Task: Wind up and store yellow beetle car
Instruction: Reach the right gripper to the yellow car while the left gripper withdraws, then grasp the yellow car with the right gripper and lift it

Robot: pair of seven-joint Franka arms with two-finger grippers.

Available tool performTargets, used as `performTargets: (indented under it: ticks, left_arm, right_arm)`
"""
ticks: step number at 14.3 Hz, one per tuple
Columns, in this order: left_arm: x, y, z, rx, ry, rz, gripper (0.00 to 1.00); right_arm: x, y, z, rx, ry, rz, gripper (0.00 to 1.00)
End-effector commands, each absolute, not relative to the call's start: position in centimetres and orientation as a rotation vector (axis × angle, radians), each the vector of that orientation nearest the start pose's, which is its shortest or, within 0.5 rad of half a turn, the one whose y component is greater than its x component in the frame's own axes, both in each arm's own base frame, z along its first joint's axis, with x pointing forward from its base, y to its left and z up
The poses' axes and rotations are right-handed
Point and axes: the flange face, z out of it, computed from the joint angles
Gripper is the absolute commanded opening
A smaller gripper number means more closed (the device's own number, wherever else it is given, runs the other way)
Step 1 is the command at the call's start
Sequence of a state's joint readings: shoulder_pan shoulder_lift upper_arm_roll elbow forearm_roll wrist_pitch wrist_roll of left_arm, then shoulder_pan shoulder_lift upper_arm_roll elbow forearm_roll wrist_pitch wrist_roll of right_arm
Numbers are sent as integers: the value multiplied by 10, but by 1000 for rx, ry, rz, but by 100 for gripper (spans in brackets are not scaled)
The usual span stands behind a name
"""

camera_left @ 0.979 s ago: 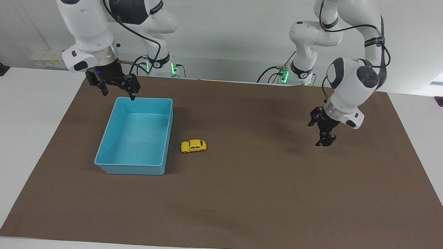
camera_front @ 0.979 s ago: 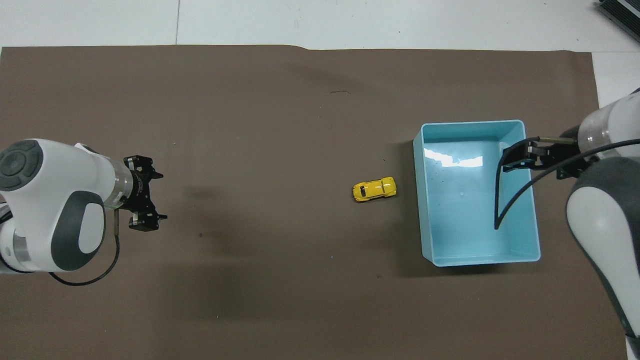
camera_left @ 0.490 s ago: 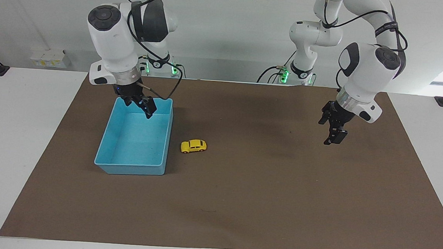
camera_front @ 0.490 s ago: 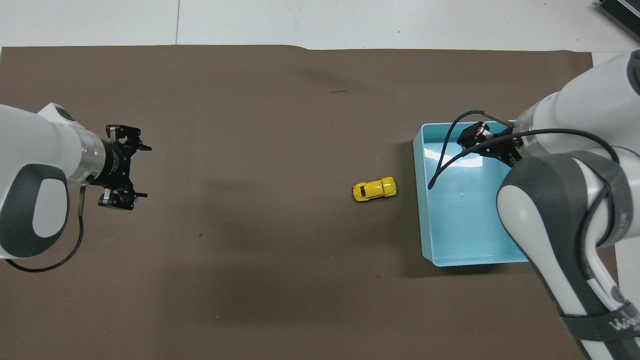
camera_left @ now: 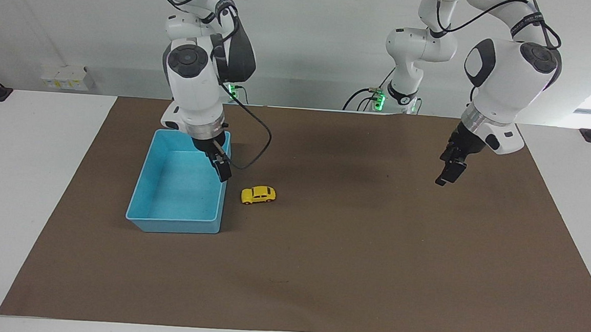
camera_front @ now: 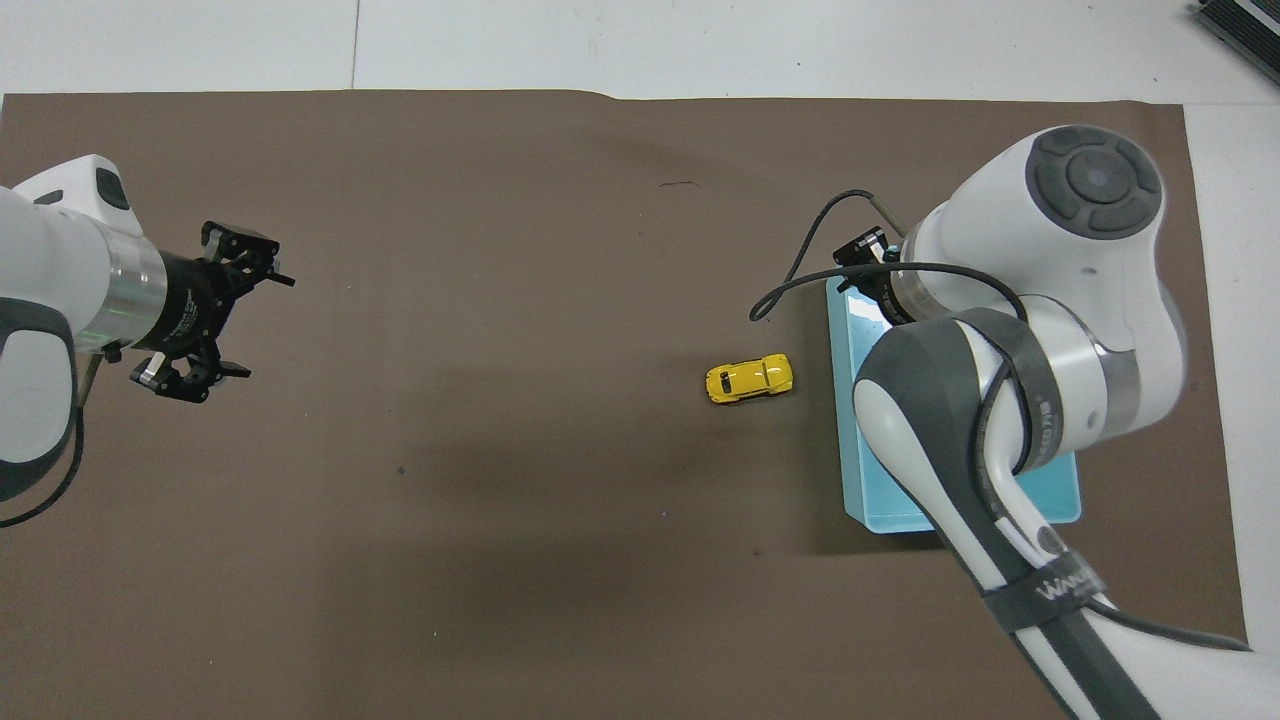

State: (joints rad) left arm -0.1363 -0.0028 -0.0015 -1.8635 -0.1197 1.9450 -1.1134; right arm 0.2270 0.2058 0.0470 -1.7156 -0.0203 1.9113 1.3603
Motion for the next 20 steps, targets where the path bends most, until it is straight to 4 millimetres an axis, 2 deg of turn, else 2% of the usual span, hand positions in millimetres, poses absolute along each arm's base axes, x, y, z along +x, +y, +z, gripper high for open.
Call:
performTargets:
  ticks: [1, 5, 6, 10, 13, 14, 15, 16, 17, 18, 20]
  left_arm:
    - [556, -78, 536, -2956, -1382, -17, 100]
    - [547, -78, 554, -3074, -1118, -65, 100]
    - [546, -76, 558, -3111, -1013, -82, 100]
    - [535, -57, 571, -3195, -639, -70, 100]
    - [529, -47, 569, -3219, -309, -1, 100]
    - [527, -43, 571, -3203, -210, 14, 100]
    - [526, -41, 576, -3176, -99, 23, 100]
    - [524, -39, 586, -3153, -10, 33, 100]
    - [522, -38, 598, -3140, 55, 38, 100]
    - [520, -37, 611, -3138, 67, 38, 100]
    - [515, -37, 636, -3138, 58, 46, 100]
  right_arm:
    - [600, 190, 442, -2551, 1825, -24, 100]
    - [591, 226, 400, -2373, 2045, -55, 100]
    - [588, 231, 388, -2358, 2081, -84, 100]
    - [569, 272, 330, -2348, 2188, -263, 100]
    - [563, 271, 311, -2300, 2234, -289, 100]
    - [560, 270, 309, -2306, 2224, -291, 89]
    - [557, 270, 305, -2308, 2207, -289, 48]
    - [556, 270, 305, -2306, 2200, -289, 31]
    - [552, 270, 301, -2315, 2190, -285, 22]
    - [551, 270, 302, -2312, 2176, -286, 4]
    - [554, 270, 305, -2324, 2170, -289, 0]
